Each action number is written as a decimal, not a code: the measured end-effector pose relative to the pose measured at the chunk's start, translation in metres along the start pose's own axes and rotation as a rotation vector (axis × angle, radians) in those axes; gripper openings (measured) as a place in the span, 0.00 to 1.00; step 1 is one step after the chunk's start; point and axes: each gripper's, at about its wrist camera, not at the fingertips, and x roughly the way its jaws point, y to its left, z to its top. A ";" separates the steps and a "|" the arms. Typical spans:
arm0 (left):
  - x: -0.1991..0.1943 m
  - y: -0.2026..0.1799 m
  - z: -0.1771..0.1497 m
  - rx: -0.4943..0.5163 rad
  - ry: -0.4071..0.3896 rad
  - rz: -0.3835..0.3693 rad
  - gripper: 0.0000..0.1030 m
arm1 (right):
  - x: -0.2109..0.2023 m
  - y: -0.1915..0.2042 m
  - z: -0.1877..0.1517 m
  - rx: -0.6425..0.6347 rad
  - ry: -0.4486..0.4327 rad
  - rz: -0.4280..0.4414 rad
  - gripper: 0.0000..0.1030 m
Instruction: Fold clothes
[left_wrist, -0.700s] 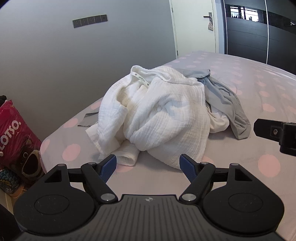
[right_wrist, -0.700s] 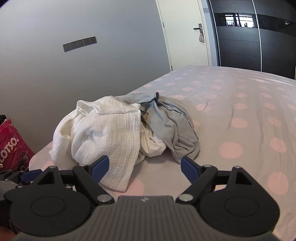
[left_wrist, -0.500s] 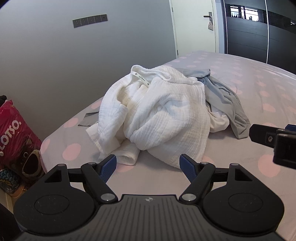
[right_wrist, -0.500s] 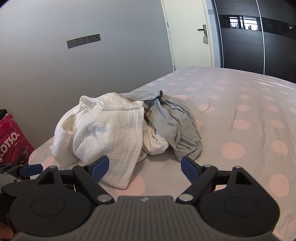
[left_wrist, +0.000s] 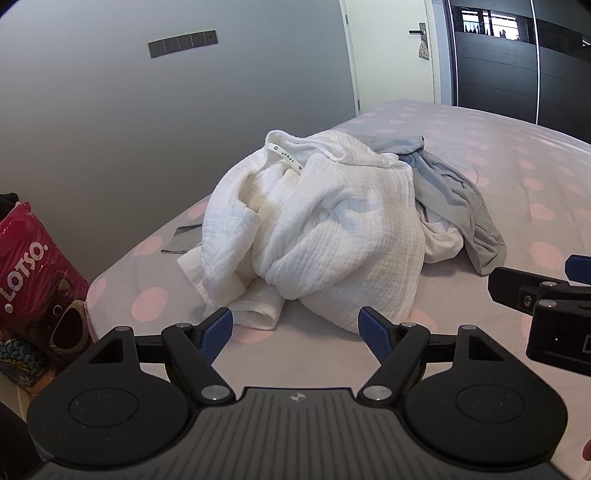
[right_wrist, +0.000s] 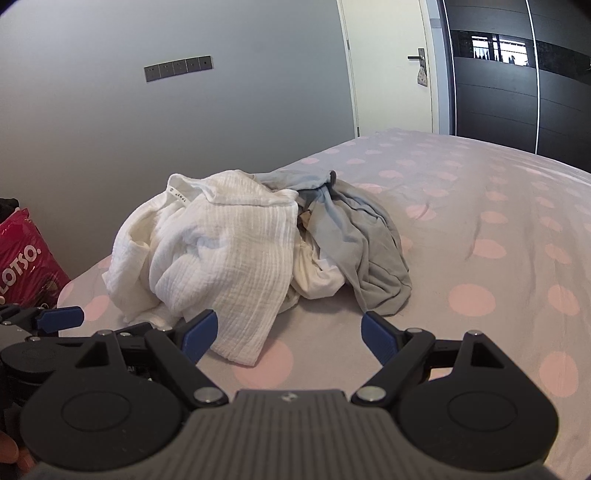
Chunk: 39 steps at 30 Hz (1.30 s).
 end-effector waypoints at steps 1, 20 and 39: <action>0.000 0.000 0.000 0.000 0.001 0.002 0.72 | 0.000 0.000 0.000 0.001 0.001 0.000 0.84; 0.000 -0.003 0.001 0.001 0.003 0.011 0.72 | 0.000 0.006 0.000 -0.043 0.004 -0.001 0.84; 0.000 -0.004 -0.001 0.004 0.011 0.011 0.72 | 0.003 0.007 -0.001 -0.056 0.016 -0.003 0.84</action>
